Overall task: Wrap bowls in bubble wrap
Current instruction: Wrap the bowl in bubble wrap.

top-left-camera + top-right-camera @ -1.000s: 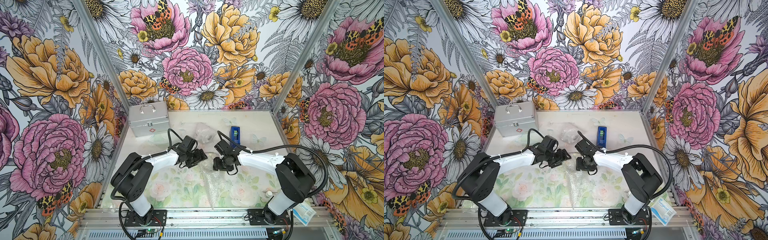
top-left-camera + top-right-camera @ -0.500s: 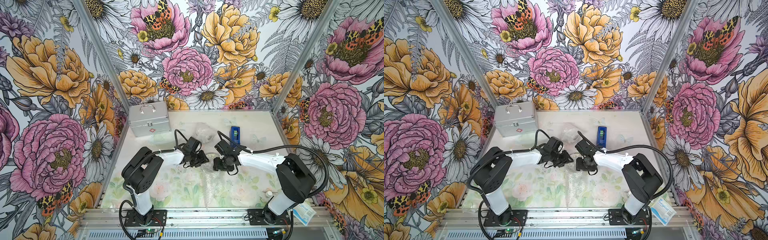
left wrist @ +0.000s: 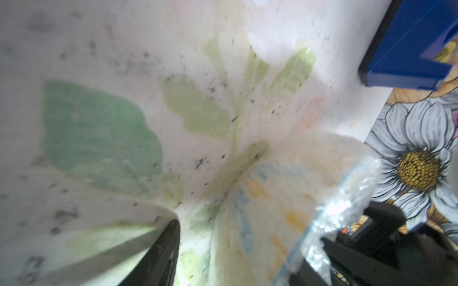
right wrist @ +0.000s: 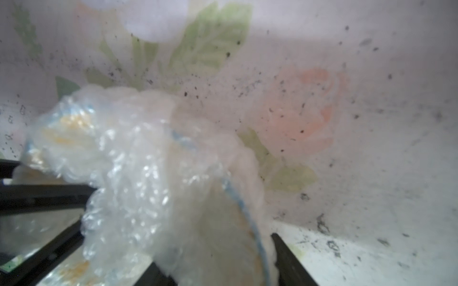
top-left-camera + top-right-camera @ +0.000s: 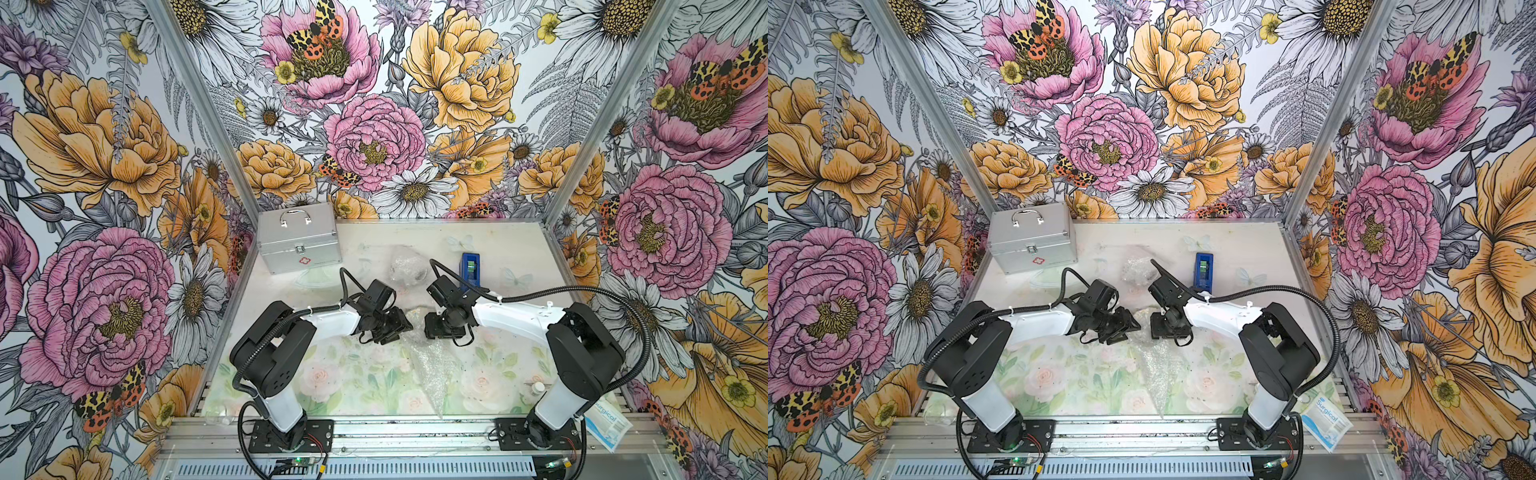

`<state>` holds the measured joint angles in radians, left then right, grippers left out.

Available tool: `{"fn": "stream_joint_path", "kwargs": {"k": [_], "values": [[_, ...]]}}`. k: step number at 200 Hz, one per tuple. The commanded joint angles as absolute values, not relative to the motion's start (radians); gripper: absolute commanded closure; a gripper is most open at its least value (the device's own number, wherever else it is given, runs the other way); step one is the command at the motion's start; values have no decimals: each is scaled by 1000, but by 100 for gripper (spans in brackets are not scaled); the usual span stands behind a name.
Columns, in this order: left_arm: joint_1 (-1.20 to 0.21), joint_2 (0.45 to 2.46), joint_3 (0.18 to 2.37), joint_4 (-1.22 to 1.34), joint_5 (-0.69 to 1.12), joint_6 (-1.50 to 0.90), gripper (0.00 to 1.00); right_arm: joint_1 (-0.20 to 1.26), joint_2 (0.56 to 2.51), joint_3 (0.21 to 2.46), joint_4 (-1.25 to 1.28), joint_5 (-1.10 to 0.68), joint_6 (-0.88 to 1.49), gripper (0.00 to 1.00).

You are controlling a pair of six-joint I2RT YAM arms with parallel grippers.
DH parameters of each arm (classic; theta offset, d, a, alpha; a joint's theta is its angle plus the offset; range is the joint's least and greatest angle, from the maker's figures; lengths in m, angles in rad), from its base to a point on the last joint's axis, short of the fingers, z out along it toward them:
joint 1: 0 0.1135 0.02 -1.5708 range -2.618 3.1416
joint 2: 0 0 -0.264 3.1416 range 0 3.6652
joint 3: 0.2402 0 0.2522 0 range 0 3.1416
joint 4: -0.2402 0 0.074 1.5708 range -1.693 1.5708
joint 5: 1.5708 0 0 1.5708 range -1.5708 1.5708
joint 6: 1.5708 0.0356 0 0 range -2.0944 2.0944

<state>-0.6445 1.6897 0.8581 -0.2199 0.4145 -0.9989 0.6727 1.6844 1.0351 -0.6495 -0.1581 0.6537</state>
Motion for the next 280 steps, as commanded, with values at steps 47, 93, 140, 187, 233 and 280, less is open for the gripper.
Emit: {"fn": "stream_joint_path", "kwargs": {"k": [47, 93, 140, 187, 233, 280], "values": [[-626, 1702, 926, -232, 448, -926, 14, 669, 1703, 1088, -660, -195, 586, 43], [-678, 1774, 945, -210, 467, -931, 20, 667, 1698, 1091, -661, -189, 592, 44], [-672, 1859, 943, -205, 475, -951, 42, 667, 1585, 1071, -678, -124, 633, 37], [-676, 1891, 959, -224, 462, -948, 58, 680, 1369, 1004, -806, -18, 681, 26], [-654, 1880, 931, -223, 425, -984, 65, 878, 1215, 853, -907, -18, 815, 24], [-646, 1863, 906, -203, 391, -1032, 67, 1005, 1157, 690, -817, -153, 956, 26]]}}
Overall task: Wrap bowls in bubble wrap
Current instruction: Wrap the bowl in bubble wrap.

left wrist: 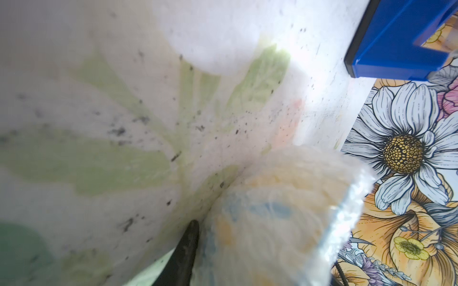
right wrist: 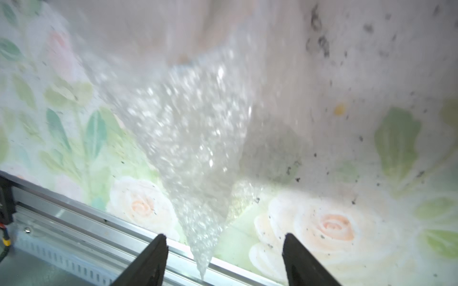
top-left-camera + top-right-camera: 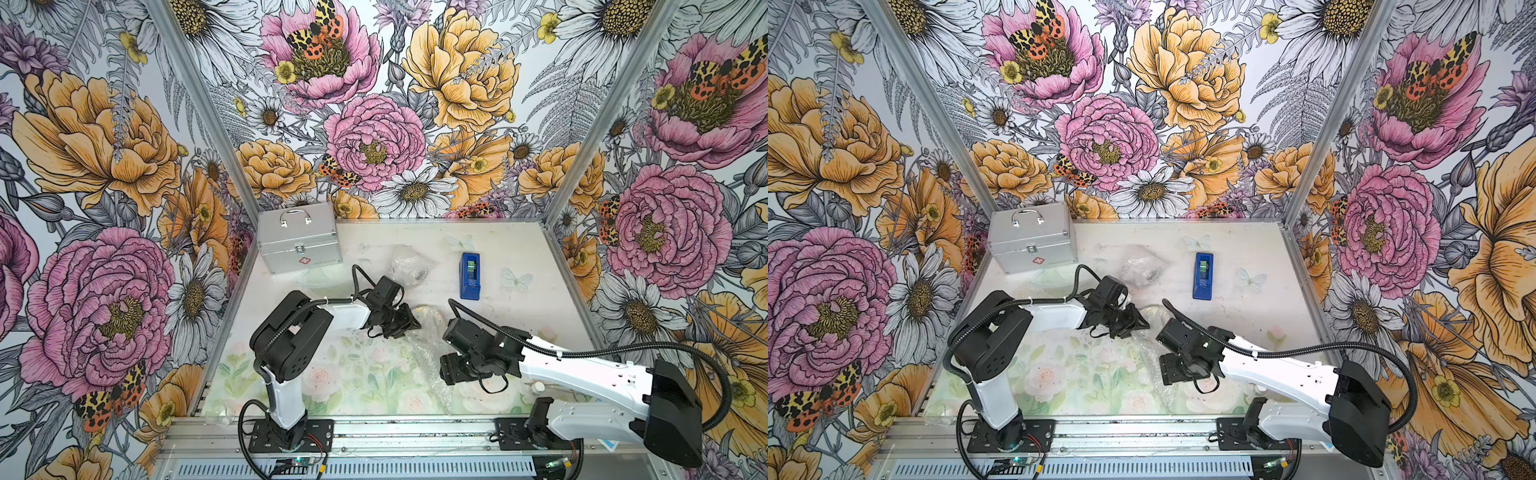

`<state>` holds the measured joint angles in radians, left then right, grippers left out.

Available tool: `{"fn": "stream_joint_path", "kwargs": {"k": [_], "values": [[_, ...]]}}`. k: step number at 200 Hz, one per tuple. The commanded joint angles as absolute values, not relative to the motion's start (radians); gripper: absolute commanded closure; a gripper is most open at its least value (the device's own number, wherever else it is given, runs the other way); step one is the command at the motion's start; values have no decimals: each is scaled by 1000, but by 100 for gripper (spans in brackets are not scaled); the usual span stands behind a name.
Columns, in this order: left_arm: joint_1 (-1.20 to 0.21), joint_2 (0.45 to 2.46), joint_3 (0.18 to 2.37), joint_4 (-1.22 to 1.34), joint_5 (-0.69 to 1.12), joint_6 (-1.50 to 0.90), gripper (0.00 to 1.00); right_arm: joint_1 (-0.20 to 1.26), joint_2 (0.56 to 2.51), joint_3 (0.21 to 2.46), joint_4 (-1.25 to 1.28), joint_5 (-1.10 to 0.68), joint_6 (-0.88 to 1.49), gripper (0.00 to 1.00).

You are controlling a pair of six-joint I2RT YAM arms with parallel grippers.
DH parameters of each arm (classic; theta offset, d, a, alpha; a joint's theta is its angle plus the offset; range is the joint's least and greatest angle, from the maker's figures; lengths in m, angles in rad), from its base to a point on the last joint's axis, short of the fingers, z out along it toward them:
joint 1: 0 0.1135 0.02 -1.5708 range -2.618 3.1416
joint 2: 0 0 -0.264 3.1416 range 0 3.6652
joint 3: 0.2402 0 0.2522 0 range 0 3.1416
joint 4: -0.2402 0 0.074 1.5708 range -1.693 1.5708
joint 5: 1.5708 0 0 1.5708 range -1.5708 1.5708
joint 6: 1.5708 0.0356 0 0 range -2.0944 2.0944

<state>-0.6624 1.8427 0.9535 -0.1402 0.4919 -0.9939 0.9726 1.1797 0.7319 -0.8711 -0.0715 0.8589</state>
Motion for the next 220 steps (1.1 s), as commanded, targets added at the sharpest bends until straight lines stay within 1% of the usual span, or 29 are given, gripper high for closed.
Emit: {"fn": "stream_joint_path", "kwargs": {"k": [1, 22, 46, 58, 72, 82, 87, 89, 101, 114, 130, 151, 170, 190, 209, 212, 220], "values": [[-646, 1863, 906, -202, 391, -1032, 67, 1006, 1158, 688, -813, -156, 958, 26], [-645, 1862, 899, -193, 383, -1043, 68, 1017, 1185, 654, -781, -185, 974, 30], [-642, 1864, 893, -183, 382, -1052, 68, 1019, 1219, 634, -705, -235, 976, 30], [-640, 1861, 888, -178, 380, -1054, 69, 1019, 1243, 629, -685, -248, 974, 34], [-634, 1857, 885, -175, 379, -1053, 69, 1019, 1280, 622, -678, -253, 969, 44], [-636, 1857, 885, -175, 378, -1051, 69, 1019, 1302, 617, -680, -250, 965, 57], [-632, 1855, 885, -175, 378, -1047, 69, 1018, 1311, 613, -686, -245, 963, 65], [-632, 1855, 885, -176, 377, -1046, 69, 1018, 1311, 613, -687, -243, 963, 66], [-630, 1852, 890, -187, 370, -1032, 69, 1017, 1296, 615, -714, -213, 967, 78], [-632, 1846, 903, -214, 351, -1007, 70, 1017, 1245, 633, -757, -173, 967, 88], [-642, 1835, 928, -252, 323, -965, 70, 1017, 1157, 686, -831, -99, 949, 96], [-666, 1830, 974, -307, 275, -912, 72, 1007, 1070, 784, -922, 1, 905, 100], [-687, 1830, 1004, -342, 239, -876, 74, 986, 1074, 893, -998, 91, 840, 100], [-703, 1830, 1022, -344, 232, -850, 75, 965, 1156, 1004, -1016, 163, 740, 100], [-726, 1830, 1038, -314, 264, -811, 75, 956, 1283, 1130, -1011, 221, 632, 100], [-728, 1798, 1038, -307, 269, -804, 75, 953, 1303, 1150, -1011, 237, 617, 100], [-741, 1788, 1042, -287, 282, -785, 75, 940, 1355, 1196, -1005, 276, 583, 100]]}}
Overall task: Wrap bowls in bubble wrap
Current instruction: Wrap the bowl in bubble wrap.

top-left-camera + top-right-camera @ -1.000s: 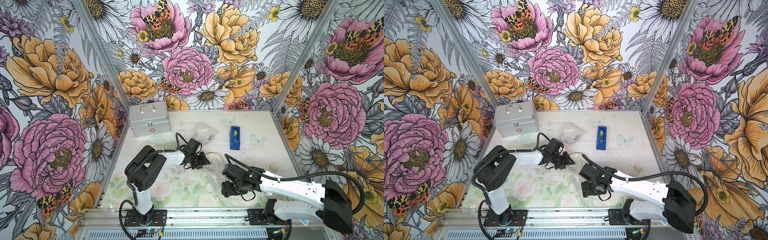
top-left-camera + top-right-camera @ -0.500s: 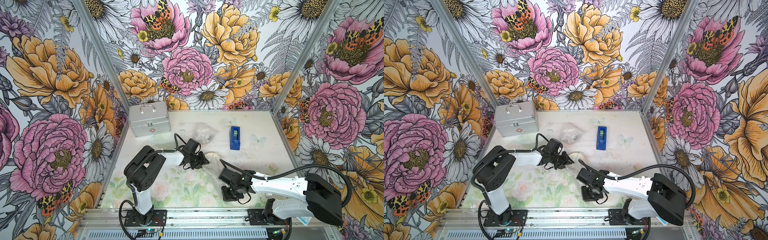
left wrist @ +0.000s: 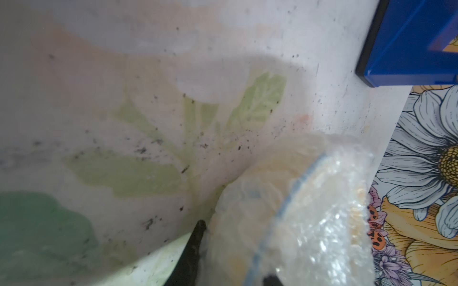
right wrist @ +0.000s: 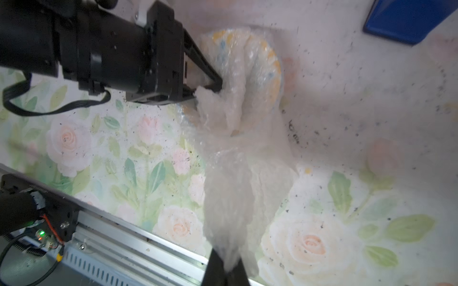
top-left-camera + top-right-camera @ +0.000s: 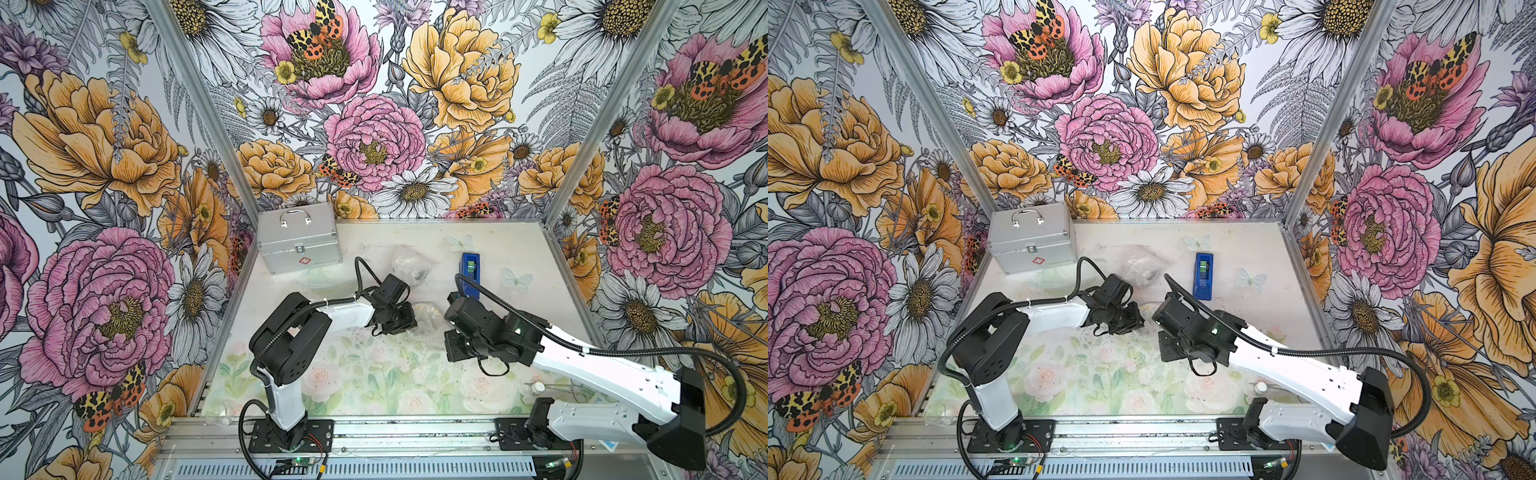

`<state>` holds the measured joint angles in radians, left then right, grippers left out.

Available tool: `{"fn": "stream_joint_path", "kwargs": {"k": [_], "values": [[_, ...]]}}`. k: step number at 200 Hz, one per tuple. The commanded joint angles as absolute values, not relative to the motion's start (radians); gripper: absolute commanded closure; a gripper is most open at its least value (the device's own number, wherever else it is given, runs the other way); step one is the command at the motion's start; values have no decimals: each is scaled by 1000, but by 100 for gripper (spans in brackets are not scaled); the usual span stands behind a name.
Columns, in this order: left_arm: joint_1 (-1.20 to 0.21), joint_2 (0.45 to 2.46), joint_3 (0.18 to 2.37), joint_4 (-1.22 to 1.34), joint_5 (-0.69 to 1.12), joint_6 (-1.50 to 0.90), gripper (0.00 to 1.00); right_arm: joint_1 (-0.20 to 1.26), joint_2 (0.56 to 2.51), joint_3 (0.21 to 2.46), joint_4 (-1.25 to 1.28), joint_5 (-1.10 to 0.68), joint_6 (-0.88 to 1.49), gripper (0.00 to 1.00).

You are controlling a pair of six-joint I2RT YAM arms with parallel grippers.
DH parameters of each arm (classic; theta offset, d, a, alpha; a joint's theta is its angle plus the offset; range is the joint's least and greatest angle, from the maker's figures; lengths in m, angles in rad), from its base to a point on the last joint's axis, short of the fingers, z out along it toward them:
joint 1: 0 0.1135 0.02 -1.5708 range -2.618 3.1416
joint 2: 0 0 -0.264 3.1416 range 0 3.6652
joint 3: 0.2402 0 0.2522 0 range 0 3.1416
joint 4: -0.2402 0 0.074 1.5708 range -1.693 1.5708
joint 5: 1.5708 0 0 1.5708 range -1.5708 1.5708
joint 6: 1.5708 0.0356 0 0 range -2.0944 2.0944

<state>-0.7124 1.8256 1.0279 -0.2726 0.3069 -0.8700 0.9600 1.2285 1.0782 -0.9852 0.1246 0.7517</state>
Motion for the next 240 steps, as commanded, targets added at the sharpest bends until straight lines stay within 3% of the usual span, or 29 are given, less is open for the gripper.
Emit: {"fn": "stream_joint_path", "kwargs": {"k": [1, 15, 37, 68, 106, 169, 205, 240], "values": [[-742, 1787, 1043, -286, 284, -782, 75, 937, 1361, 1201, -1002, 278, 577, 100], [-759, 1780, 1054, -279, 307, -752, 74, 872, 1433, 1236, -941, 247, 528, 100], [-764, 1774, 1055, -277, 341, -733, 72, 753, 1513, 1216, -774, 42, 488, 100], [-764, 1766, 1045, -273, 397, -712, 63, 738, 1661, 1219, -653, -170, 460, 100], [-744, 1731, 1012, -274, 420, -713, 51, 729, 1777, 1188, -575, -259, 511, 100], [-708, 1583, 904, -271, 462, -728, 27, 689, 1725, 1107, -507, -362, 580, 100], [-753, 1634, 950, -301, 456, -716, 25, 676, 1706, 1117, -505, -373, 611, 100], [-736, 1688, 953, -304, 458, -736, 29, 658, 1662, 1111, -505, -362, 643, 83]]}}
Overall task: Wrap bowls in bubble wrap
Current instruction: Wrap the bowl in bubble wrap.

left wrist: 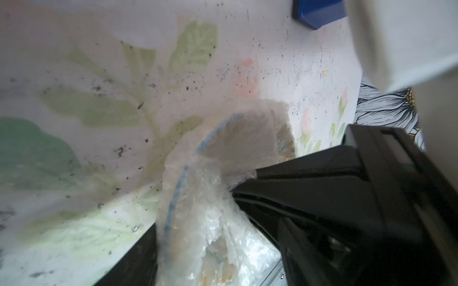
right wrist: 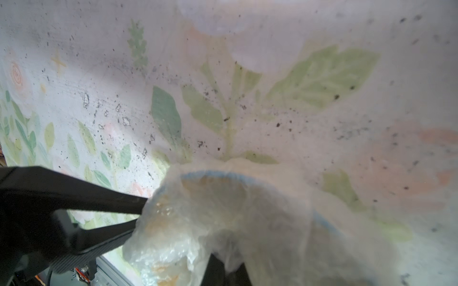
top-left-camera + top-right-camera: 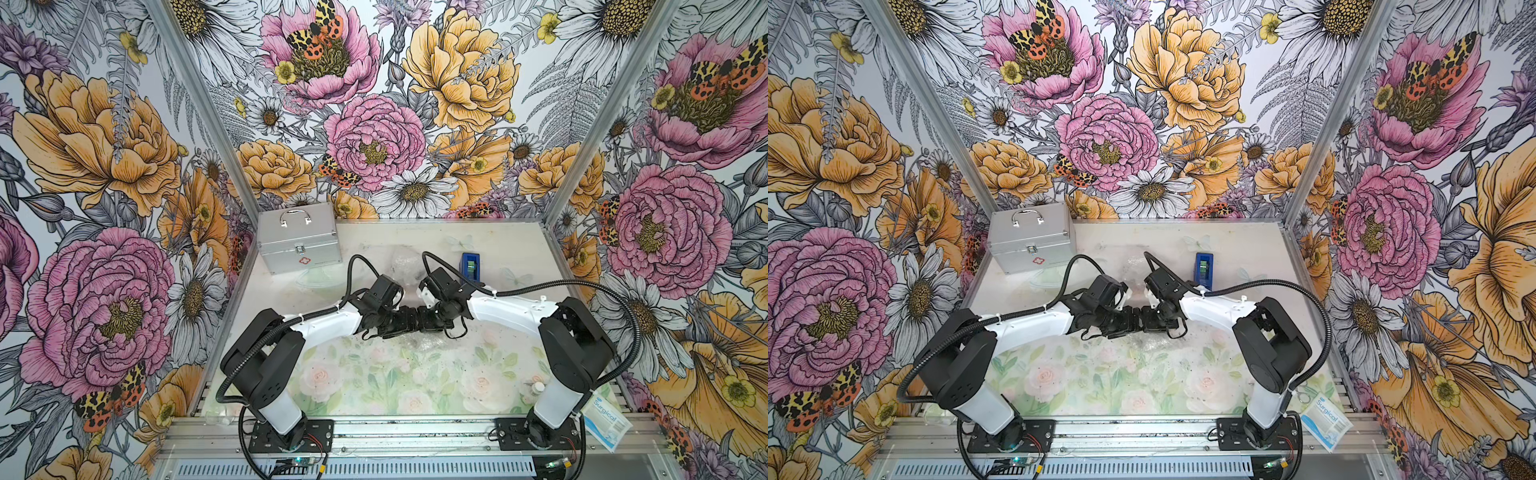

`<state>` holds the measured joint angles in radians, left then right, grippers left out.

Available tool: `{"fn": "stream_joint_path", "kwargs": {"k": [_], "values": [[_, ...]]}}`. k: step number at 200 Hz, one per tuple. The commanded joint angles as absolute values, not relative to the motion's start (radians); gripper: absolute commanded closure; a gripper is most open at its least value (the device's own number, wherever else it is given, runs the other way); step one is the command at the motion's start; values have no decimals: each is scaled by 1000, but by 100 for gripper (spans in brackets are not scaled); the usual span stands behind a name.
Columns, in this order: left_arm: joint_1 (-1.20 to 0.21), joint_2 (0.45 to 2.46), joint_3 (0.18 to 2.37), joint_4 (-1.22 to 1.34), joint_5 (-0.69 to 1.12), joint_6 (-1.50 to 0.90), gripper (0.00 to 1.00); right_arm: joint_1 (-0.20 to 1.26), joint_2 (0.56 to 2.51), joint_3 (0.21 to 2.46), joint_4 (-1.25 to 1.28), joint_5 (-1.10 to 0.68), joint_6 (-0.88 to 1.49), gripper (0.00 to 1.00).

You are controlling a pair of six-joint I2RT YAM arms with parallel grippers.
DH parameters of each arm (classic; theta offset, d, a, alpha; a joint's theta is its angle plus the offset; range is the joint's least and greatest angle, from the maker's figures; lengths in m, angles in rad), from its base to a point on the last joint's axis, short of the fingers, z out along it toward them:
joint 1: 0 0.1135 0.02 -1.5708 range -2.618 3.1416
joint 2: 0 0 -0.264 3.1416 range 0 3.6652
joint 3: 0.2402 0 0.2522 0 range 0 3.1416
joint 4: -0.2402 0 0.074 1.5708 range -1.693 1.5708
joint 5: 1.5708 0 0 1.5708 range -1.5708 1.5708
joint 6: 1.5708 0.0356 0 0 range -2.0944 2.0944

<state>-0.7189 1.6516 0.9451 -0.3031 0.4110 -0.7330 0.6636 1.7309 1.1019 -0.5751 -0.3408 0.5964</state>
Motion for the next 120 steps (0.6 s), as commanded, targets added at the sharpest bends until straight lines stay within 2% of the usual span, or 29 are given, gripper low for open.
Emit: {"fn": "stream_joint_path", "kwargs": {"k": [1, 26, 34, 49, 72, 80, 101, 120], "values": [[-735, 1689, 954, -304, 460, -736, 29, 658, 1660, 1111, -505, -361, 644, 82], [-717, 1718, 955, -294, 470, -750, 34, 658, 1613, 1109, -506, -347, 657, 75], [-716, 1721, 951, -283, 477, -755, 34, 658, 1604, 1108, -506, -343, 660, 76], [-711, 1723, 945, -269, 480, -763, 35, 658, 1604, 1103, -506, -346, 662, 82], [-704, 1738, 950, -261, 485, -772, 38, 660, 1614, 1095, -506, -351, 661, 81], [-702, 1743, 951, -260, 486, -775, 39, 660, 1613, 1091, -506, -346, 660, 84], [-693, 1729, 942, -250, 481, -790, 40, 658, 1611, 1084, -508, -338, 657, 100], [-681, 1677, 925, -259, 458, -798, 34, 649, 1614, 1078, -509, -332, 647, 100]]}}
